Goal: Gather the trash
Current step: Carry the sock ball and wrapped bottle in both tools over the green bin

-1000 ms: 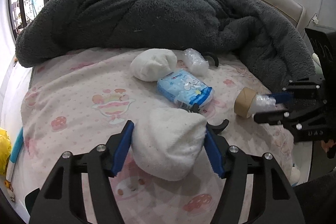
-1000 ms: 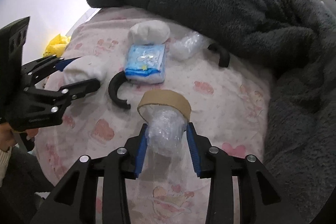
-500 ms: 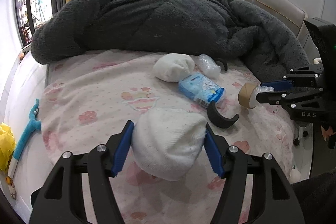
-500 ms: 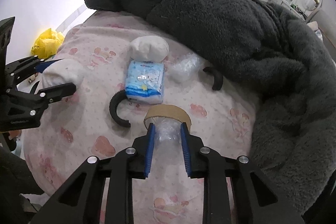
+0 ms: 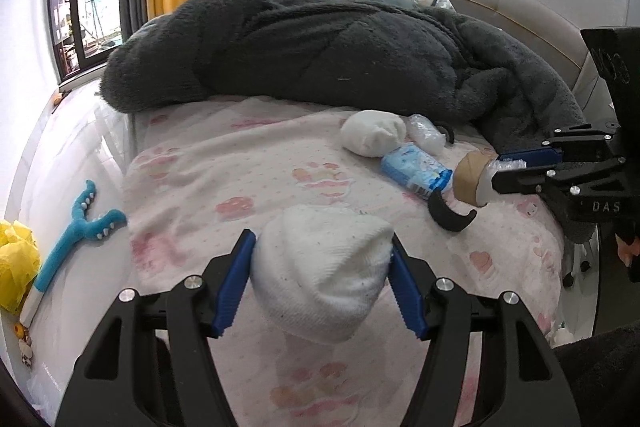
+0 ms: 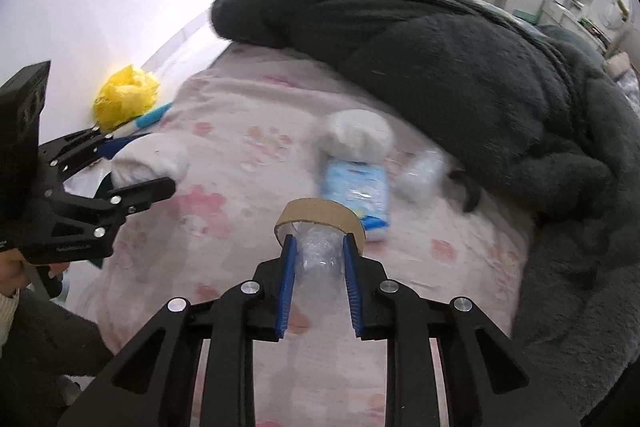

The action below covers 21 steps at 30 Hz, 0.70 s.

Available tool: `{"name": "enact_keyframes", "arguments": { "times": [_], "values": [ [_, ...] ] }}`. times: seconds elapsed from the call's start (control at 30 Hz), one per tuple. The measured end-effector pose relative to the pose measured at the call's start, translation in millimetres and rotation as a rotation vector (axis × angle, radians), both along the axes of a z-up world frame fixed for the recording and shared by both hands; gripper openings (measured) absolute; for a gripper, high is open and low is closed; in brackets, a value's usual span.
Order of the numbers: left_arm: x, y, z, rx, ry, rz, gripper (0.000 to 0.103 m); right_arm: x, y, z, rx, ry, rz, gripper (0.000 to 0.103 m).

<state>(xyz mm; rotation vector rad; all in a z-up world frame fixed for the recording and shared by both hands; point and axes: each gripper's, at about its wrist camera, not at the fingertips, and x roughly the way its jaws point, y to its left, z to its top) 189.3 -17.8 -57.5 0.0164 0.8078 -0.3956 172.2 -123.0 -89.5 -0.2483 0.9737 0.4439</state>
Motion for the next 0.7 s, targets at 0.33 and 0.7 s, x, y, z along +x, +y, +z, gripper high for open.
{"name": "enact_keyframes", "arguments": {
  "times": [0.33,0.7],
  "values": [
    [-26,41,-2,0.021,0.01,0.053,0.067,-17,58,-21,-0.083,0.039,0.1,0.023],
    [-63,79,-3,0.027,0.012,0.101,0.067,-39,83,-19,-0.133,0.022,0.12,0.023]
  ]
}}
